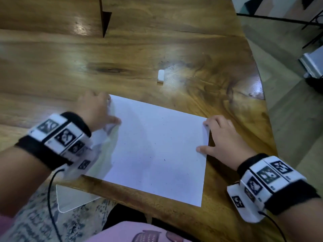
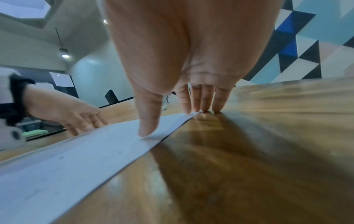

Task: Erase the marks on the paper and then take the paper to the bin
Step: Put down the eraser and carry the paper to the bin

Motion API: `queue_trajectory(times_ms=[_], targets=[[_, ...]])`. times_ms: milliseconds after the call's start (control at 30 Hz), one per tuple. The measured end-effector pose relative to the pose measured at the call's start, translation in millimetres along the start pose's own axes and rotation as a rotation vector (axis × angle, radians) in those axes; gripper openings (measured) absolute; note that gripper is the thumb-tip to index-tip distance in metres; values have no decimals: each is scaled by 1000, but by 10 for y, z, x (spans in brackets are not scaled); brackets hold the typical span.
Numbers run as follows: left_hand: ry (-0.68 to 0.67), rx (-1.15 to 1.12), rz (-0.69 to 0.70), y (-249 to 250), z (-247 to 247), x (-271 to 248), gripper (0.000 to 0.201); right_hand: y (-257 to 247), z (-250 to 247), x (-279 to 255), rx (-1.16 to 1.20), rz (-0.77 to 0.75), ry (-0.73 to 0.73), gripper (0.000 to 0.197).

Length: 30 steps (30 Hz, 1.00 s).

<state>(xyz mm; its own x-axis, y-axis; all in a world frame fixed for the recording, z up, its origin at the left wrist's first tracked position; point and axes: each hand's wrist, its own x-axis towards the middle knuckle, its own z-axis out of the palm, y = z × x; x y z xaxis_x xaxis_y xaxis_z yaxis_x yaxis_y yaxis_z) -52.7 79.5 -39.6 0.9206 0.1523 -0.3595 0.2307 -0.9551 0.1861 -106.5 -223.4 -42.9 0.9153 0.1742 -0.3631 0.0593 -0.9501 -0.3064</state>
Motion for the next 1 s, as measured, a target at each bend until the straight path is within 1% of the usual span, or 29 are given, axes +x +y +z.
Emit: queue_trajectory(times_ms=[33,100,167,233,300,367,500,600,733,800,867,933,1000], targets=[[4,10,-38,-56,58,-68,78,-26,-2,32,-7,29,30,84],[20,-8,-80,-127,172,-152,84,-72,-15,97,-40,99,35,95],[34,-51,-91,-183,251,-179,83,-105,-35,160,-62,153,10,100],[44,-88,-93,-202,285,-187,80,-126,-62,212,-71,193,-11,102],[53,-78,-77,-182,285,-204,73,-146,-88,254,-79,211,-28,101],[57,-75,-83,-171,293,-210,69,-164,-101,279,-72,212,-37,96],[65,-139,-111,-235,330,-183,78,-170,-96,281,-64,203,-50,86],[82,-147,-107,-245,338,-206,78,-163,-78,260,-65,185,-33,79],[91,-164,-106,-246,341,-225,75,-164,-45,230,-3,164,-29,60],[91,-167,-97,-253,336,-222,75,-164,-26,204,66,159,-25,52],[92,-162,-89,-266,342,-210,76,-151,-13,168,187,172,-6,46],[90,-149,-89,-266,332,-215,76,-127,-10,137,316,190,14,46],[82,-141,-100,-232,316,-229,76,-89,-27,113,406,211,30,50]])
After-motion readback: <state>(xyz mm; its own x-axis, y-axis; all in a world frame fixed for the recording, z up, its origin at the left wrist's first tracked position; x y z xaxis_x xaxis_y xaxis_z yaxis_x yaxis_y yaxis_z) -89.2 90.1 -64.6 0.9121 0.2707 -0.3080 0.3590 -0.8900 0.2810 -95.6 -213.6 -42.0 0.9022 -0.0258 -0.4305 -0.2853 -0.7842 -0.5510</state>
